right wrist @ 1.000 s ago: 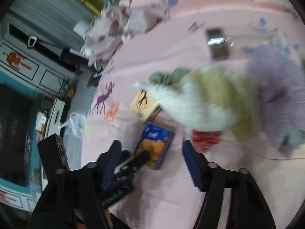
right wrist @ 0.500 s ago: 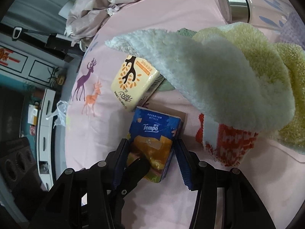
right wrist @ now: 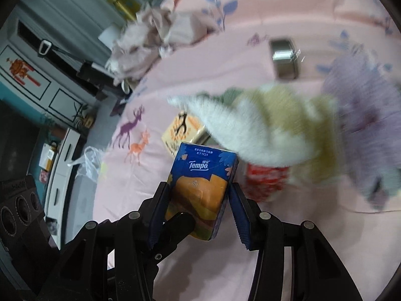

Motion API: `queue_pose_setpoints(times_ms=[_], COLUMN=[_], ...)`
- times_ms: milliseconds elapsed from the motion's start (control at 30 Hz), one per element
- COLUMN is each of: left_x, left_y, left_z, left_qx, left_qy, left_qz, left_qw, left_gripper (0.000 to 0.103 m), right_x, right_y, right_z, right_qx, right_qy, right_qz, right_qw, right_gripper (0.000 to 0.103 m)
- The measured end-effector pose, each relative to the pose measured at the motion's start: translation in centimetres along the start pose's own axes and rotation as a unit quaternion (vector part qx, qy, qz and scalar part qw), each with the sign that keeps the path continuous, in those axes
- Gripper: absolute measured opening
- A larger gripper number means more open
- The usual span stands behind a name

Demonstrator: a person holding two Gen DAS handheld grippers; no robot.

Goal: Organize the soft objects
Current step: 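Grasp the blue Tempo tissue pack with the left gripper, then carry the Tempo tissue pack with the left gripper into the green box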

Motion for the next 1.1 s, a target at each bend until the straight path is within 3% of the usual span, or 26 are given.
queue_pose_setpoints(times_ms=[433,733,1100], left_x=[9.3,15.6,23.1], left_y=[3.4,5.4,7.0], left_z=[4.1,4.3,2.2], left_qx=[0.095,0.128,0.133], left_qy=[-0.007,-0.037,-0.11], left_qz=[-0.075,-0.136,-0.202], left_qw=[0.9926,0.9818,0.9641], left_gripper=[0.033,0.033,0.032], right_x=[1.7,5.4,11.7], right_y=[1.4,2.5,3.4], right_z=[11.6,17.9,23.7], right_qx=[0.116,0.189,0.259], right_qy=[0.011,0.007,-0.037], right_qz=[0.018,0.0,-0.049], right_qw=[0.993,0.982,0.964], right_gripper=[0.051,0.051,0.051])
Point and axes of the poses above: each gripper's, at about its wrist camera, not at the fingertips, and z roughly against the way its jaws point, x to its right, y to its top, the point moved 4 cm from there along -z, roughly the way its jaws point, and after that the axes turned 11 degrees about -z, right-handed, at the moved point
